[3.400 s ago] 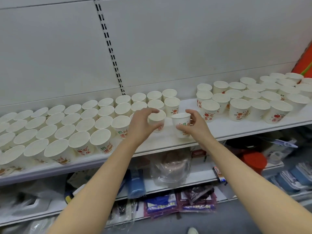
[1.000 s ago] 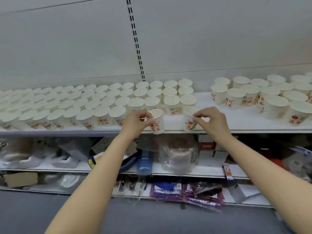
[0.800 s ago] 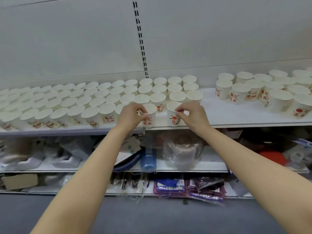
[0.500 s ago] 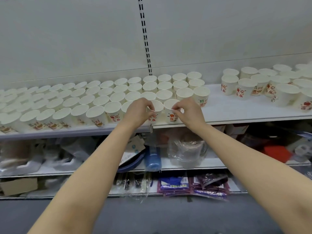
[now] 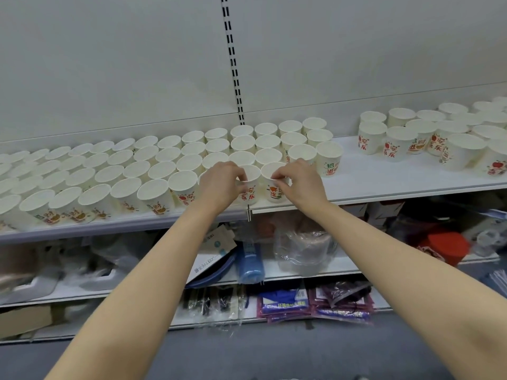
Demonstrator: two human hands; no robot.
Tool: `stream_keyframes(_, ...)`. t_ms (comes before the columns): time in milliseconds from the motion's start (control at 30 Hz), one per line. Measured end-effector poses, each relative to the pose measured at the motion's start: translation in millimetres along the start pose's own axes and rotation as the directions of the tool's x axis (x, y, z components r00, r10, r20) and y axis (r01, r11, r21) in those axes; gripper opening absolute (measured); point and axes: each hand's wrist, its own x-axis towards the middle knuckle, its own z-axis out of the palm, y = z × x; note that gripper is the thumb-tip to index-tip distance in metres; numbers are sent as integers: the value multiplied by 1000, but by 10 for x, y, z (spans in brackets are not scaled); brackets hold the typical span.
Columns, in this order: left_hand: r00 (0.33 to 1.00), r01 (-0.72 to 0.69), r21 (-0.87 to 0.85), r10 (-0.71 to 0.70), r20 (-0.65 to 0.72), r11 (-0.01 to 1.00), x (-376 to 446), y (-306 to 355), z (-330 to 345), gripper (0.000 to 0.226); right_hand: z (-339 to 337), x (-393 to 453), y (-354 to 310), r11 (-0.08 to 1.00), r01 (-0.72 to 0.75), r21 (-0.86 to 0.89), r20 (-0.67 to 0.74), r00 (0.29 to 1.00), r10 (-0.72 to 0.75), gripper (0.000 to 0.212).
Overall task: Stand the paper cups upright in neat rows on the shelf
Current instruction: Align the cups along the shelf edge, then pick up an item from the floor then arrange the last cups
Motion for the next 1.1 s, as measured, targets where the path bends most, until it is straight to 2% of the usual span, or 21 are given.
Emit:
stream_keyframes(567,998,-40,-24,41,46,999,-39,-98,51,10,94,-62,60,1000,18,15,-37,999,-18,9)
stream_keyframes(667,999,-24,-55,25,33,998,-40,-89,45,20,106,-96,70,999,32,16,-73,997,-30,13)
stream_keyframes(833,995,-63,-72,57,-87,995,-50,16,-34,45,2,-211,179,999,39,-9,-192,981,-40,18)
stream_keyframes(933,984,-126,-102,112,-136,987,32,188,-32,44,-110,-264,352,997,-27,-71,-242,970,9,23)
stream_keyframes(1100,978,-181,-50,175,-114,982,421,611,82,30,-322,-255,740,966,-243,-93,-237,947,215,37)
